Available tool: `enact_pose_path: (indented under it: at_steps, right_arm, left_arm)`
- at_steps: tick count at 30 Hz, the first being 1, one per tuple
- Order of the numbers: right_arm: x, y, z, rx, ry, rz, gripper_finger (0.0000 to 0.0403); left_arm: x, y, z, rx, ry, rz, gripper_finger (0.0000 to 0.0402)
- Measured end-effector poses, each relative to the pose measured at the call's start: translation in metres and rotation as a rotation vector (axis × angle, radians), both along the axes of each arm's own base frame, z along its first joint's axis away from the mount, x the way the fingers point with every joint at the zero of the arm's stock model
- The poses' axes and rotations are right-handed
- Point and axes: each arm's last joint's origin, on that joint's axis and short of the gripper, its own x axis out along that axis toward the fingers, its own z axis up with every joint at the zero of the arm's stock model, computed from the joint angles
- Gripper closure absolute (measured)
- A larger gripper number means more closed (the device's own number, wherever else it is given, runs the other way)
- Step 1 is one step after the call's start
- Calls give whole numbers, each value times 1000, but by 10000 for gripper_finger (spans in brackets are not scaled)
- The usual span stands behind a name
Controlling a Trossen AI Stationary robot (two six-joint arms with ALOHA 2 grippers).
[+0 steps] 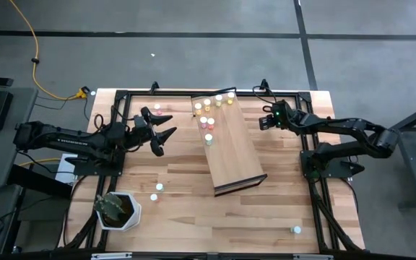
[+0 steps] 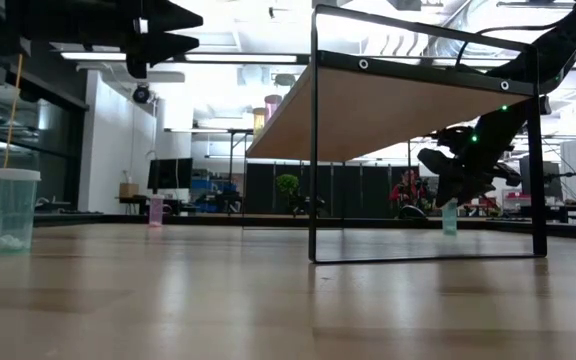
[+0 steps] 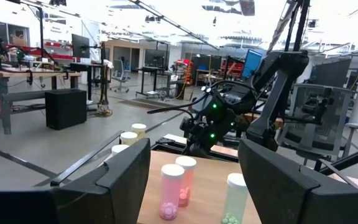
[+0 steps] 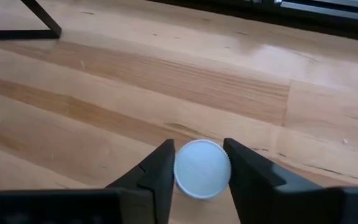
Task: Pick and place medicine bottles onto shelf by color
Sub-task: Put the blue pill bottle on the shelf aligned with the other blue pill bottle
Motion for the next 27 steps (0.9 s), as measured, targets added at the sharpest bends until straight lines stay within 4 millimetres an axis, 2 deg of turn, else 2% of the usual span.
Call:
enact_pose_path:
  at_steps: [4, 10, 14, 18, 21, 24, 27]
  right_arm:
    - [0, 0, 0, 0, 0, 0, 296]
    - [-1, 1, 2, -10, 6, 14, 296]
    - [-1, 1, 15, -32, 13, 39, 296]
    - [1, 0, 48, -75, 22, 80, 296]
    - [7, 4, 85, -148, -3, 148, 296]
    - [17, 15, 121, -208, -57, 276, 296]
    - [33, 34, 149, -240, -135, 425, 296]
  left_arm:
    - [0, 0, 0, -2, -2, 0, 167]
    - [0, 0, 0, -2, -1, 0, 167]
    - [0, 0, 0, -2, -1, 0, 167]
    - [0, 0, 0, -2, -1, 0, 167]
    - [0, 0, 0, -1, -1, 0, 167]
    - [0, 0, 0, -2, -1, 0, 167]
    - [0, 0, 0, -1, -1, 0, 167]
